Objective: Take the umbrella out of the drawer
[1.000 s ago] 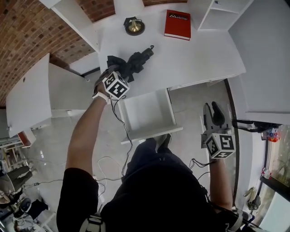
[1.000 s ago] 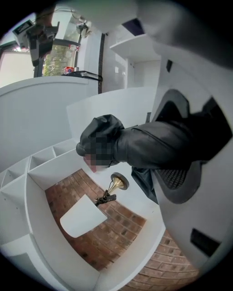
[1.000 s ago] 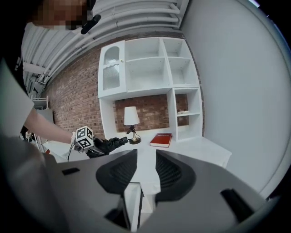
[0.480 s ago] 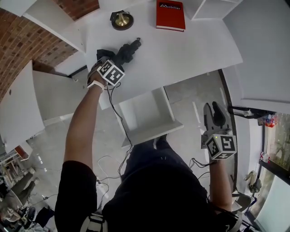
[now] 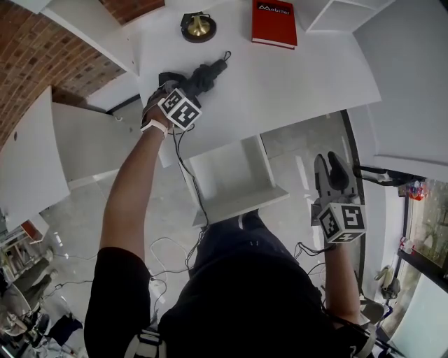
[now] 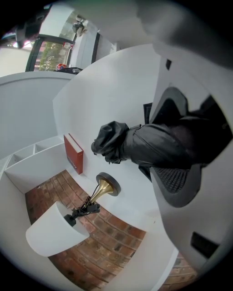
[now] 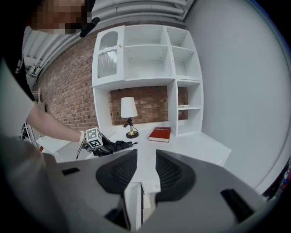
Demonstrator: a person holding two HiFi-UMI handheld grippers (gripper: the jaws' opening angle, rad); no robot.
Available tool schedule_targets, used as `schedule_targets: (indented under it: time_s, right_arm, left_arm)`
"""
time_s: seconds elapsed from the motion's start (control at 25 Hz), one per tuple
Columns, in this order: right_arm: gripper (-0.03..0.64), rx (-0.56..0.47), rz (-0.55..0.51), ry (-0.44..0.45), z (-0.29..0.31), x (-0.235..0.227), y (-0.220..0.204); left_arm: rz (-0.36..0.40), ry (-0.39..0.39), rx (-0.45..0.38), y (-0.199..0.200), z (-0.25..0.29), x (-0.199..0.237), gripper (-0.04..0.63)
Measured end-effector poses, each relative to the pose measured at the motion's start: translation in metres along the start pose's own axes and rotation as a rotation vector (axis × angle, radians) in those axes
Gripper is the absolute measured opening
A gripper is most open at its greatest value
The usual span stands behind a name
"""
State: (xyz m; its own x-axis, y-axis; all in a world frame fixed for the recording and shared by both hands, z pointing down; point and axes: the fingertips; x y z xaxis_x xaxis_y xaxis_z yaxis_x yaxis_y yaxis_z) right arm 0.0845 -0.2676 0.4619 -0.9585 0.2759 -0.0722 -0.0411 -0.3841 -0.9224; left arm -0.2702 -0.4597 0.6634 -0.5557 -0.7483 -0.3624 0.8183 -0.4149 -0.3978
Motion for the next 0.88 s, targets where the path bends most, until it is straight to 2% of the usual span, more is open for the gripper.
schedule_targets:
  time_s: [0.36,0.56,0.68,0.88]
  right_arm:
    - [0.124,-0.059,-0.051,0.031,0.006,0.017,0.029]
    - [0.122,-0.134,-0.086,0.006,0.008,0.01,0.067]
    - [0.117,-0.18,-0.074,-0.01,0.007,0.0,0.09]
    - [0.106,-0.287,-0.034,-0.023,-0.001,-0.005,0.131]
  left_arm:
    - [-0.048,0.098,-0.136,0.013,-0.049,0.011,0.27]
    - [-0.154,0.178,-0.282,0.034,-0.098,0.028,0.219]
    - [-0.221,0.226,-0.384,0.049,-0.133,0.039,0.159]
    - [-0.254,0.297,-0.53,0.074,-0.198,0.044,0.107]
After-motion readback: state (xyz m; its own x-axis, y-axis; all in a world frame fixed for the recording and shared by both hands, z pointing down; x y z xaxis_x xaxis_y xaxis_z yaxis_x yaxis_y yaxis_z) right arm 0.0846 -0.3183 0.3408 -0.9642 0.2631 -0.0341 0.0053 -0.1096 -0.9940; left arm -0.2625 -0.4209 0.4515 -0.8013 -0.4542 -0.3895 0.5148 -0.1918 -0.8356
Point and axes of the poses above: the fingertips, and each gripper's own axes: z forward along the fingers, x to its left, y out of its top, and after that the axes turned 6 degrees about -x, right-handed
